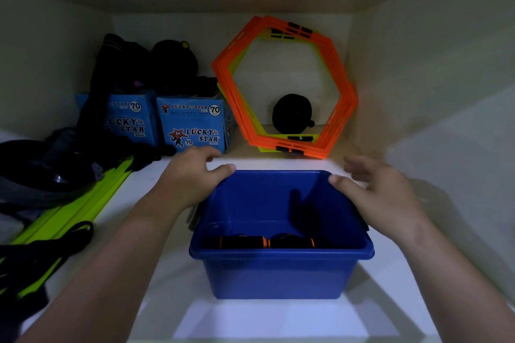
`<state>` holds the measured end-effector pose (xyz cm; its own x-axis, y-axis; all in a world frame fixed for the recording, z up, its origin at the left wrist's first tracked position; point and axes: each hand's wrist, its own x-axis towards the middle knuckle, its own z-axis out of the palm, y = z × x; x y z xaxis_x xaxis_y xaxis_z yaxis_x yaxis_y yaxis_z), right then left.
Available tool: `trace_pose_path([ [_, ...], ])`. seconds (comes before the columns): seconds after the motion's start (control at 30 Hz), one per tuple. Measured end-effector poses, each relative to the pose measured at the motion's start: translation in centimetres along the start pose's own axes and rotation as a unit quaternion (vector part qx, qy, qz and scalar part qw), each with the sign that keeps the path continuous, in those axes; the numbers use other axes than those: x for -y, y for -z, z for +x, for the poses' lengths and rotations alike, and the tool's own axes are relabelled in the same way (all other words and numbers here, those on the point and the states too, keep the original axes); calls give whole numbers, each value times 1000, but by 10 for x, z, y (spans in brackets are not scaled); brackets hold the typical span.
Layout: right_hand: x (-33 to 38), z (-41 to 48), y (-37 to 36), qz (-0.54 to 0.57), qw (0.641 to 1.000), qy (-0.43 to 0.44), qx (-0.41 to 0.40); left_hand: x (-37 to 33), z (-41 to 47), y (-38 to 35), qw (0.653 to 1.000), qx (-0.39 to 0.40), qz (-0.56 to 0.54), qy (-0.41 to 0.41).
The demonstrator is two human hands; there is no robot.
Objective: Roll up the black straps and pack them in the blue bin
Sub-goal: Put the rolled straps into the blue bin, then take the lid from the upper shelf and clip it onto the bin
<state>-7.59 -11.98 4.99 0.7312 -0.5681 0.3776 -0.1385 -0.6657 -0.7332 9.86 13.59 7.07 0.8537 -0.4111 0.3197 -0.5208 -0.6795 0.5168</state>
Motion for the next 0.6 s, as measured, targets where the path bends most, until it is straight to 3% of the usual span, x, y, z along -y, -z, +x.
trace_pose_path([
  [0.3,81,8,23,73,987,138,-34,-84,-30,50,978,-105,-93,-154],
  [0.6,148,-25,83,142,928,331,-99,-152,-69,112,893,-257,-130,-345],
])
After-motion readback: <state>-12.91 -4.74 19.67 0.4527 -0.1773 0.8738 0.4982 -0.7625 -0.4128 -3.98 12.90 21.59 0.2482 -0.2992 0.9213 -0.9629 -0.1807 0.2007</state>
